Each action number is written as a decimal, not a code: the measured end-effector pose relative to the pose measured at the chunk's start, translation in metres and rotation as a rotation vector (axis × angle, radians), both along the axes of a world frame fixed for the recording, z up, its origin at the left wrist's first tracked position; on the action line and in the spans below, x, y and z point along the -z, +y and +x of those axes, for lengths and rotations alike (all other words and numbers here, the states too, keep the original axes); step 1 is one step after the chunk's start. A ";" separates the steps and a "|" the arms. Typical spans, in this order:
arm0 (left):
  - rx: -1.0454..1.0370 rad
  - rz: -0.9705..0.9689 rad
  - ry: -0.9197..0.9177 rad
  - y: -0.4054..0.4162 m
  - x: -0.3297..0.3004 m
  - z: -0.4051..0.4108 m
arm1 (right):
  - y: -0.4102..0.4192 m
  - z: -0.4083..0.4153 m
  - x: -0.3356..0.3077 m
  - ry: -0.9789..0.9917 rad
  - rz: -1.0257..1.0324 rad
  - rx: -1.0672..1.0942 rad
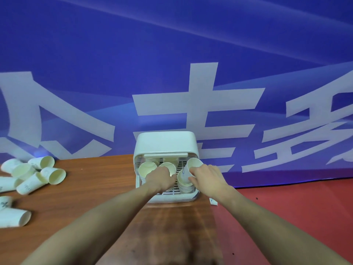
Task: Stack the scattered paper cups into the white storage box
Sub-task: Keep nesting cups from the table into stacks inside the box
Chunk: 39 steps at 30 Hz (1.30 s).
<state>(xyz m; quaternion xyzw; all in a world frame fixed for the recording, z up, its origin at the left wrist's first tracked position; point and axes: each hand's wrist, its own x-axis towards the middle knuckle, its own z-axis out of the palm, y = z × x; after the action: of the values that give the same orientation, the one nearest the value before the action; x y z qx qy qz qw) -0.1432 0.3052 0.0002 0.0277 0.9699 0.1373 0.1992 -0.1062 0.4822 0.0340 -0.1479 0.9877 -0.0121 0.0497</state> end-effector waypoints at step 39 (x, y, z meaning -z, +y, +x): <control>-0.990 1.305 -0.436 0.037 0.063 0.025 | 0.002 -0.024 0.114 -0.397 -1.004 0.731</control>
<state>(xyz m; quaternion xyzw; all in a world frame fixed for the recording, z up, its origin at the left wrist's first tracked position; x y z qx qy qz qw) -0.1177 0.3424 -0.0628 -0.3180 0.5364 0.7432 0.2427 -0.1304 0.4846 -0.0802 0.1974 0.8206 -0.5153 0.1488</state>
